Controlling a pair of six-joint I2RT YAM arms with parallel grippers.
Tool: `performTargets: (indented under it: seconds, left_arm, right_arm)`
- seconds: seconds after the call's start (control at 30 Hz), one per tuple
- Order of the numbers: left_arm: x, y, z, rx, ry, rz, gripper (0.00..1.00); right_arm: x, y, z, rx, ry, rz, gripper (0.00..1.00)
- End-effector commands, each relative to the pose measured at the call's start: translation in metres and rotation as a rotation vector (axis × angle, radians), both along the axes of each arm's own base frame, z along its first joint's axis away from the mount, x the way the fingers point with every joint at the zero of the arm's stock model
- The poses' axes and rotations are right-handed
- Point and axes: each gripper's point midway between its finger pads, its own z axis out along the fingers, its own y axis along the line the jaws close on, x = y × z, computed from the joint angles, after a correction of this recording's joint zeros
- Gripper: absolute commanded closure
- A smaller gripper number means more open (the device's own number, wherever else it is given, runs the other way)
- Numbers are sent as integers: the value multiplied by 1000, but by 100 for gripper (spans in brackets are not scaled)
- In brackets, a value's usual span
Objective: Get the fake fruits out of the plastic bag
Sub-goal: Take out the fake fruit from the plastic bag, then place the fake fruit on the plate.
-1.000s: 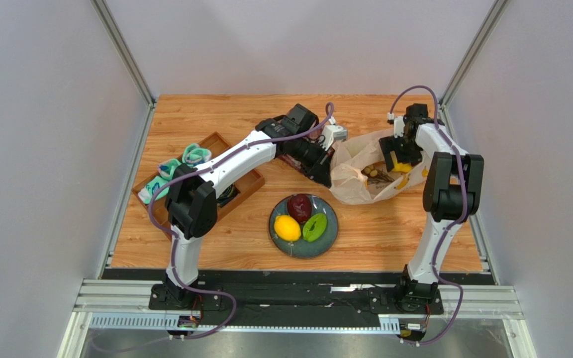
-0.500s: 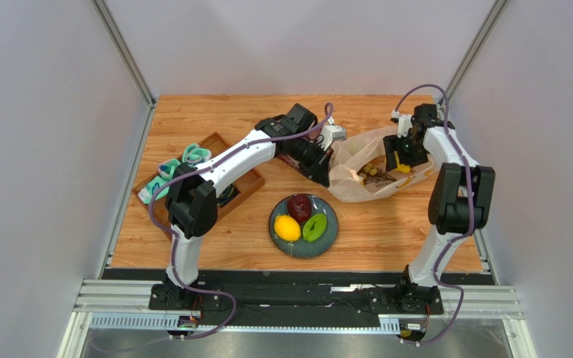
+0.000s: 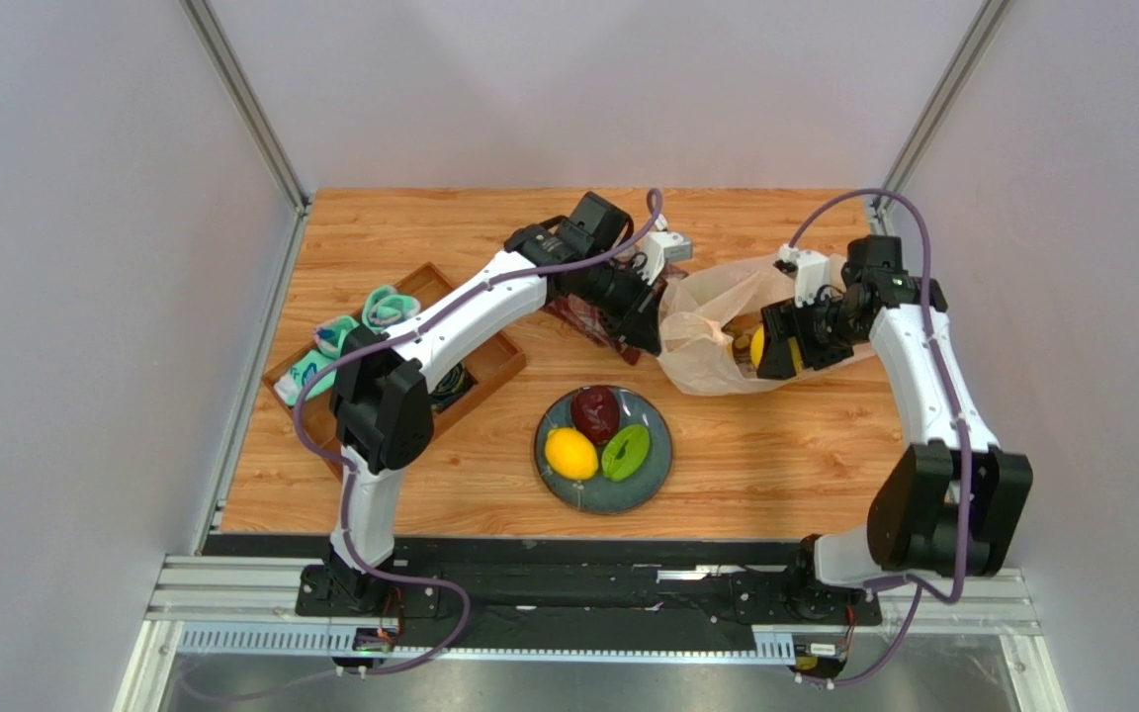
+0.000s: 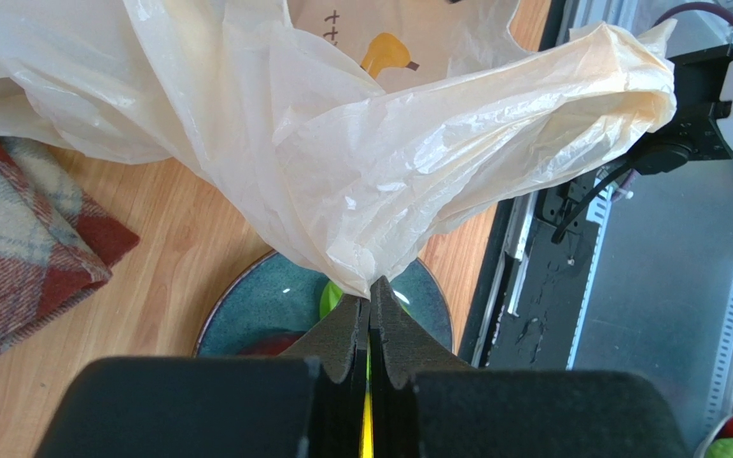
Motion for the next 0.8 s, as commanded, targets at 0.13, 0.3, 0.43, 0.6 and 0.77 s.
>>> performTargets:
  seconds: [0.13, 0.3, 0.43, 0.6, 0.77]
  left_arm:
    - [25, 5, 14, -49, 3, 57, 100]
    - [31, 6, 19, -63, 9, 69, 100]
    - [47, 12, 21, -80, 22, 110, 100]
    - [56, 15, 23, -110, 62, 126, 100]
    - [56, 17, 23, -118, 69, 128, 100]
  right_arm:
    - [-69, 93, 114, 9, -355, 490, 41]
    - [-120, 138, 58, -39, -285, 820, 43]
    - [-123, 157, 23, -65, -314, 947, 43]
    - [-90, 170, -15, -138, -283, 910, 43]
    - [-61, 166, -46, -176, -174, 835, 45]
